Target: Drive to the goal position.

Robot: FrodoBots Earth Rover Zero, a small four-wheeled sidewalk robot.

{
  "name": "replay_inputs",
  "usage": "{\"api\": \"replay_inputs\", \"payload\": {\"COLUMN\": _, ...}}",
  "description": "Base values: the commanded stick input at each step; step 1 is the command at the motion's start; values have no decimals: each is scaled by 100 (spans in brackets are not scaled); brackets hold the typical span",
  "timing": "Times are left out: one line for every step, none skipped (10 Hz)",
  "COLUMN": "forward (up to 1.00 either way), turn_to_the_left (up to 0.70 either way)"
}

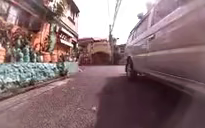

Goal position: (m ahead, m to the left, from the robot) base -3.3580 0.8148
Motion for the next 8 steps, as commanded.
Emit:
{"api": "replay_inputs", "payload": {"forward": 70, "turn_to_the_left": -17}}
{"api": "replay_inputs", "payload": {"forward": 70, "turn_to_the_left": 0}}
{"api": "replay_inputs", "payload": {"forward": 70, "turn_to_the_left": 0}}
{"api": "replay_inputs", "payload": {"forward": 70, "turn_to_the_left": 0}}
{"api": "replay_inputs", "payload": {"forward": 70, "turn_to_the_left": 0}}
{"api": "replay_inputs", "payload": {"forward": 70, "turn_to_the_left": 0}}
{"api": "replay_inputs", "payload": {"forward": 70, "turn_to_the_left": 0}}
{"api": "replay_inputs", "payload": {"forward": 70, "turn_to_the_left": 0}}
